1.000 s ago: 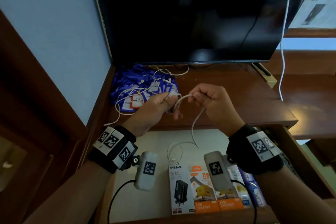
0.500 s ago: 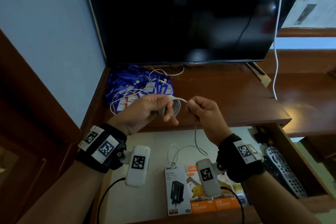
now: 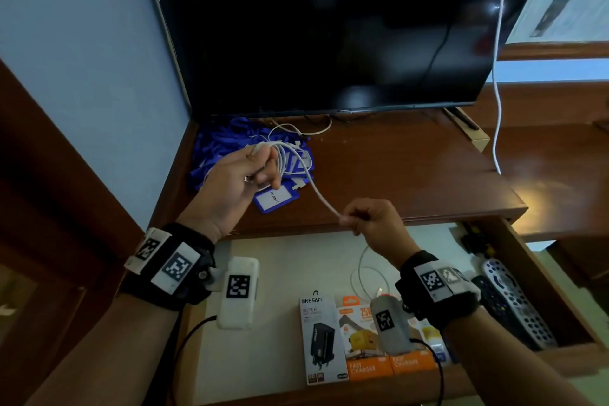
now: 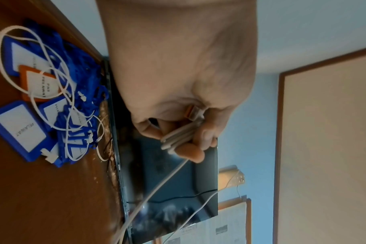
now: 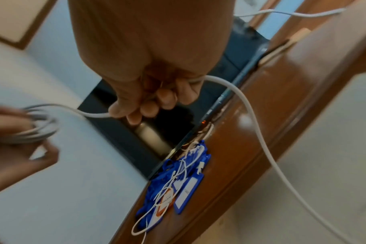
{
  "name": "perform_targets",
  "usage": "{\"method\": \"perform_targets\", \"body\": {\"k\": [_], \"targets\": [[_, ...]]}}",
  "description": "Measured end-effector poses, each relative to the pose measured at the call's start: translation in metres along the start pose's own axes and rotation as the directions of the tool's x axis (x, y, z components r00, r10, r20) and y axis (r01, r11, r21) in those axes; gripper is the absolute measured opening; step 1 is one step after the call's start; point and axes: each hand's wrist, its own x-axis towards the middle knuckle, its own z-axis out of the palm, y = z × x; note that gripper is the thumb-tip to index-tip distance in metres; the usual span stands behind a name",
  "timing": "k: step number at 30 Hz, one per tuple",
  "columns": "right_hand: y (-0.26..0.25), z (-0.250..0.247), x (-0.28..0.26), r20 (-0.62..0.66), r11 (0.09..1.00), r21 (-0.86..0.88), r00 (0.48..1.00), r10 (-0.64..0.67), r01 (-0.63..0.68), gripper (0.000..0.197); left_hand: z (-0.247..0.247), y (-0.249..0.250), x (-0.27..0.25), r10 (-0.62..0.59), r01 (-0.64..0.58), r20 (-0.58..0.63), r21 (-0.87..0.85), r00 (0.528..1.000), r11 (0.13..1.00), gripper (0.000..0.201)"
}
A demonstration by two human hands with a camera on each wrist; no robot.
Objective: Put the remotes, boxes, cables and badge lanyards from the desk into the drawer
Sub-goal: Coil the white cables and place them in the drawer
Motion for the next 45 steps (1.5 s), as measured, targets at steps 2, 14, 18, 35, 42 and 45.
{"method": "perform_targets", "body": {"k": [2, 14, 18, 35, 42, 45], "targets": [[-0.015, 0.004, 0.0, 0.16, 0.986, -0.149, 0.986, -0.047, 0.071, 0.028, 0.005, -0.002, 0.001, 0.03, -0.029, -0.017, 0.079, 0.999, 0.996, 0.03], [-0.07, -0.01, -0.004, 0.037, 0.954, 0.157, 0.964, -0.264, 0.256, 0.024, 0.034, -0.023, -0.006, -0.102, 0.057, 0.098, 0.39, 0.99, 0.919, 0.028], [-0.068, -0.012, 0.0, -0.072, 0.937, 0.245, 0.968, -0.24, 0.25, 0.017, 0.038, -0.023, -0.014, -0.163, 0.08, 0.236, 0.325, 0.958, 0.942, 0.032], [-0.005, 0.017, -0.008, -0.011, 0.929, 0.359, 0.995, 0.096, -0.085, 0.014, -0.023, -0.019, -0.029, -0.235, 0.23, 0.039, -0.403, 0.971, 0.886, 0.023], [-0.014, 0.018, -0.004, -0.07, 0.988, 0.151, 0.997, -0.031, 0.041, 0.019, -0.04, -0.014, -0.035, -0.167, 0.081, -0.136, -0.488, 0.977, 0.869, 0.015], [-0.033, 0.026, -0.003, 0.078, 0.993, -0.013, 0.99, -0.117, 0.119, 0.014, -0.036, -0.018, -0.028, -0.105, 0.032, -0.182, -0.366, 0.978, 0.93, 0.02]]}}
